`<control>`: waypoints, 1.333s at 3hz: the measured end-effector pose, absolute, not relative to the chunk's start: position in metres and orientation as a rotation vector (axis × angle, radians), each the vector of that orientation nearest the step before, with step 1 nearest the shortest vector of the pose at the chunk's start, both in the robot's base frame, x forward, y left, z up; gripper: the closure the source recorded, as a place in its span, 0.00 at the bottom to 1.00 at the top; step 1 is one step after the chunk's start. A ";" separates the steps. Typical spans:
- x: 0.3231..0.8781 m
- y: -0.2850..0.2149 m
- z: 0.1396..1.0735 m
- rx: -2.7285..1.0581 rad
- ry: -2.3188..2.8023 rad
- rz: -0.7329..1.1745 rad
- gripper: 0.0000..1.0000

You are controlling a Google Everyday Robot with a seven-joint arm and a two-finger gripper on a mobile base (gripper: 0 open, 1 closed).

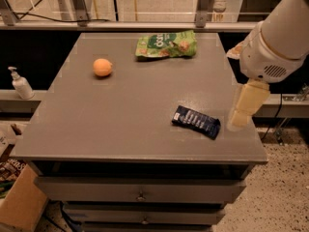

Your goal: Pick rxbar blueberry

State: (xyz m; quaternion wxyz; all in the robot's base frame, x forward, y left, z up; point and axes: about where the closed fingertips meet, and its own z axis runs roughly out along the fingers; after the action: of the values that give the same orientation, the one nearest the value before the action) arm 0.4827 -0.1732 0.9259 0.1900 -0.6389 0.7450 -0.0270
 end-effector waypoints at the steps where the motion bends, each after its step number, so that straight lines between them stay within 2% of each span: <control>1: 0.493 -0.166 0.900 -1.758 2.146 -0.041 0.00; 4: 0.499 -0.150 0.848 -1.640 2.324 0.051 0.00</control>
Offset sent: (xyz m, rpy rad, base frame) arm 0.0262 0.0106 -0.0718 0.0515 0.1199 -0.1706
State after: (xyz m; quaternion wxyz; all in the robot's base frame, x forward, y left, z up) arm 0.4992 -0.1501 0.8478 0.1477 -0.5701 0.8080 0.0178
